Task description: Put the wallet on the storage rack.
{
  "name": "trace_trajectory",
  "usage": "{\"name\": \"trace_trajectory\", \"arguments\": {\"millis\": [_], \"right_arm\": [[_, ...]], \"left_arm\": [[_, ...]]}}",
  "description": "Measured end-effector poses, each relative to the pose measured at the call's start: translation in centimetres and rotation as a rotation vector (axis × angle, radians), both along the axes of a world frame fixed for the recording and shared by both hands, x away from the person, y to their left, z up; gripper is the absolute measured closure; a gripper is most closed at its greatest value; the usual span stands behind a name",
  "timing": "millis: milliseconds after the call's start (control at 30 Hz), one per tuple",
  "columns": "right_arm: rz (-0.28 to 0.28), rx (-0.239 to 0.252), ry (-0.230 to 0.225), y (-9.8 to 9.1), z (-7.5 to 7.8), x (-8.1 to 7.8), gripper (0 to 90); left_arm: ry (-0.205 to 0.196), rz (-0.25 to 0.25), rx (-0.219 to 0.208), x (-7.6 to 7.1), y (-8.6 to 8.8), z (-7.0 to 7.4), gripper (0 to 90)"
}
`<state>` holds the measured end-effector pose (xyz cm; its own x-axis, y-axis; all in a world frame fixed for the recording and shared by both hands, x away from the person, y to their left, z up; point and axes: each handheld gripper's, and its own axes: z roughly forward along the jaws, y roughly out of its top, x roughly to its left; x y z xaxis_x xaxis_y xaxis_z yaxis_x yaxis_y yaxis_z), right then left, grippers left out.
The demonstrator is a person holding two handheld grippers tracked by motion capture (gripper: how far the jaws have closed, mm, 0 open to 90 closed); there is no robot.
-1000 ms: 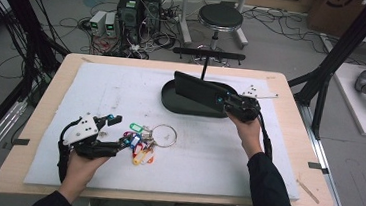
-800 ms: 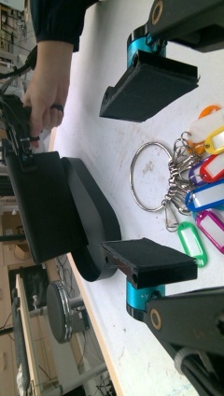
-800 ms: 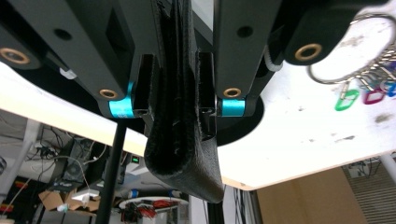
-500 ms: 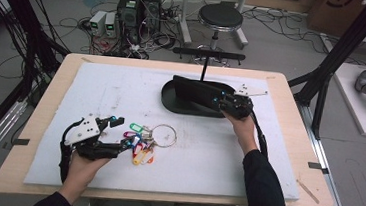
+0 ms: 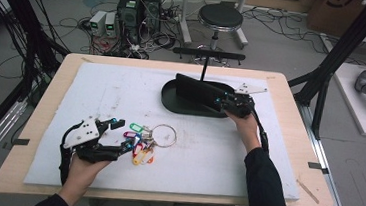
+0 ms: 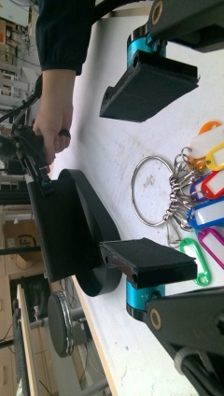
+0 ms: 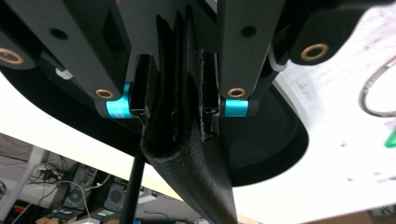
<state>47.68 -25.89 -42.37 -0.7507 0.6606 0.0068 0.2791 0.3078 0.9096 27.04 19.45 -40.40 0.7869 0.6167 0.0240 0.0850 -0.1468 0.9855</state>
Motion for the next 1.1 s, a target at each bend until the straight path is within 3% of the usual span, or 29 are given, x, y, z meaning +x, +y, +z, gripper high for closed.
{"name": "trace_trajectory", "arguments": {"millis": [100, 267, 600, 1000, 1100], "right_arm": [[-0.018, -0.018, 0.004, 0.0, -0.2, 0.1, 71.6], [-0.036, -0.057, 0.051, -0.3, -0.6, 0.2, 70.1], [-0.061, -0.083, 0.054, -0.3, -0.7, 0.2, 64.1], [-0.159, -0.052, 0.029, -1.2, 0.3, -0.3, 44.1], [-0.159, -0.050, 0.024, -1.5, 0.6, -0.5, 41.3]], "left_arm": [[-0.003, -0.001, 0.007, -0.1, 0.0, 0.0, 30.2], [-0.001, 0.008, 0.017, -0.2, -0.2, -0.1, 30.4], [0.004, 0.002, 0.022, -0.1, -0.3, -0.2, 30.4], [0.010, -0.004, 0.023, -0.1, -0.4, -0.2, 30.4], [0.007, -0.007, 0.025, 0.0, -0.4, -0.2, 30.4]]}}
